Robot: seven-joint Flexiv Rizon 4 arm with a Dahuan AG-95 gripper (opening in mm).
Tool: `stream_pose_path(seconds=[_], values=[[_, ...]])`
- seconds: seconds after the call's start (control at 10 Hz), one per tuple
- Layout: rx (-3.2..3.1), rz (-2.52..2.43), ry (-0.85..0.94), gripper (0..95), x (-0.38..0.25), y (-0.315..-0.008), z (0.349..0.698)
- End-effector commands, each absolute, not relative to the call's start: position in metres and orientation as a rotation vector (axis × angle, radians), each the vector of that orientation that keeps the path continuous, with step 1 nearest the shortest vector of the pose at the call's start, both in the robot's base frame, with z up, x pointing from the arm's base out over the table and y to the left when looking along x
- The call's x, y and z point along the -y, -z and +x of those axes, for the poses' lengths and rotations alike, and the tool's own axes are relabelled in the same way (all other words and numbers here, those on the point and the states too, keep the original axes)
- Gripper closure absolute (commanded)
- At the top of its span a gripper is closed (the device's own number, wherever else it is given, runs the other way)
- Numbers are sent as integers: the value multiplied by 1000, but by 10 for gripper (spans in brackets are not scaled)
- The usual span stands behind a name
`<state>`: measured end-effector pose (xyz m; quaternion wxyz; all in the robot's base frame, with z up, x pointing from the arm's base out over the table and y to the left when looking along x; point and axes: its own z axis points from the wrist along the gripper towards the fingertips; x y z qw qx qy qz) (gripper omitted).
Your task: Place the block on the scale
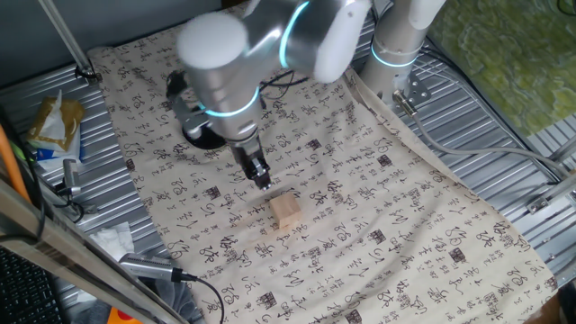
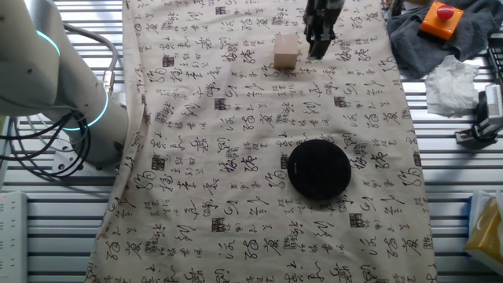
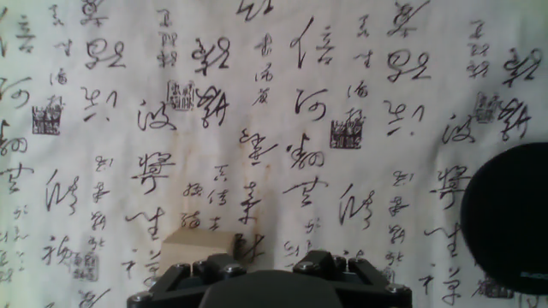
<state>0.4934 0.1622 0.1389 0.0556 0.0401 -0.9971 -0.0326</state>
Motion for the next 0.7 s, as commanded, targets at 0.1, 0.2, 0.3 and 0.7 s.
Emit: stream_pose_path(seconds=[0.1, 0.2, 0.3, 0.7], values=[[2995, 84, 127, 380, -170, -130, 494], [2987, 47, 158, 380, -176, -125, 496], [2966, 3, 192, 380, -183, -121, 499], [2917, -20, 197, 380, -195, -116, 492]])
